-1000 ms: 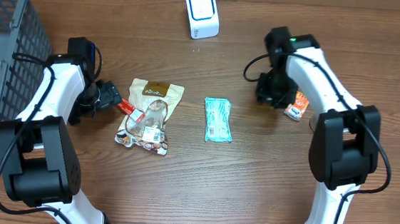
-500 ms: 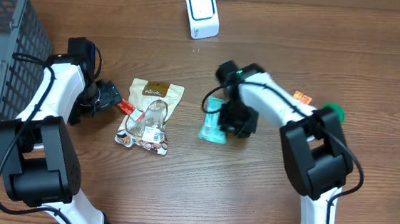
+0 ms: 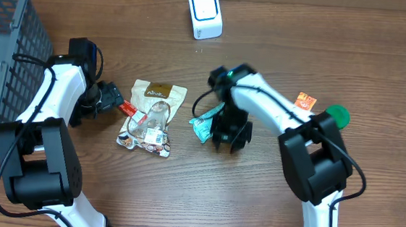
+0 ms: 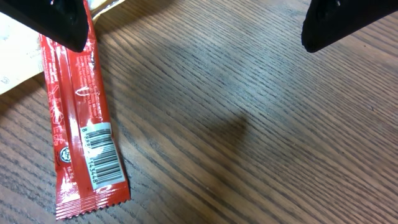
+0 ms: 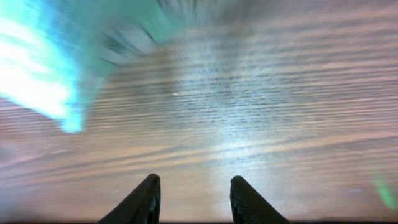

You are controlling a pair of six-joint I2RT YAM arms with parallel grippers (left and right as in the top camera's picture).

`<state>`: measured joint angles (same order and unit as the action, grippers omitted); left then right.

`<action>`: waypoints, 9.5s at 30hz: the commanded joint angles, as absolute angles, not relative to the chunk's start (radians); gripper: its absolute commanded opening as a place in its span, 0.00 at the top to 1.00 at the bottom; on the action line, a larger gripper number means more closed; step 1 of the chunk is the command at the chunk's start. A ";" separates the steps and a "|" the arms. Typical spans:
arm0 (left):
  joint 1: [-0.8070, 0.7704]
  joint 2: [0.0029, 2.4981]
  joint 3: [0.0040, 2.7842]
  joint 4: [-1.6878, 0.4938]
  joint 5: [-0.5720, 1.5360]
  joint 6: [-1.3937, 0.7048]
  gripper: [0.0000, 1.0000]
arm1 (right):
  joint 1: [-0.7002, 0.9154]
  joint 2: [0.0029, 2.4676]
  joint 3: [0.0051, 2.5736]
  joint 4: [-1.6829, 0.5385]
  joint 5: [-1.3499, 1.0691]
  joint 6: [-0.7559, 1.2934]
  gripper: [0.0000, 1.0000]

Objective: Scan the item barcode

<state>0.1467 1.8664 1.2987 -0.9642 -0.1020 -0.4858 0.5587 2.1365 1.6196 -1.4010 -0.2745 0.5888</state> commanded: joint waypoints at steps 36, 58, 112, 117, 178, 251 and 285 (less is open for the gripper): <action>0.157 1.864 1.317 -0.963 -0.123 -0.471 0.00 | 0.515 2.139 1.510 -1.069 -0.120 0.580 0.89; 0.157 1.864 1.317 -0.963 -0.123 -0.471 0.00 | 0.556 2.128 1.759 -1.165 -0.289 0.577 0.76; 0.157 1.864 1.317 -0.963 -0.123 -0.471 0.00 | 0.627 2.137 1.607 -0.933 -0.121 0.673 0.67; 0.157 1.864 1.317 -0.963 -0.123 -0.471 0.00 | 0.606 2.115 1.676 -0.986 -0.138 0.615 0.59; 0.157 1.864 1.317 -0.963 -0.123 -0.471 0.00 | 0.399 1.882 1.507 -0.942 -0.307 0.202 0.96; 0.157 1.864 1.317 -0.963 -0.123 -0.471 0.00 | 0.487 2.332 2.096 -0.107 0.565 -0.434 0.96; 0.157 1.864 1.317 -0.963 -0.123 -0.471 0.00 | 0.570 2.480 2.096 -0.002 0.592 -0.712 0.96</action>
<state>0.1467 1.8664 1.2987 -0.9642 -0.1020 -0.4858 0.5549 2.4756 2.0747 -0.0006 0.5701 -0.7113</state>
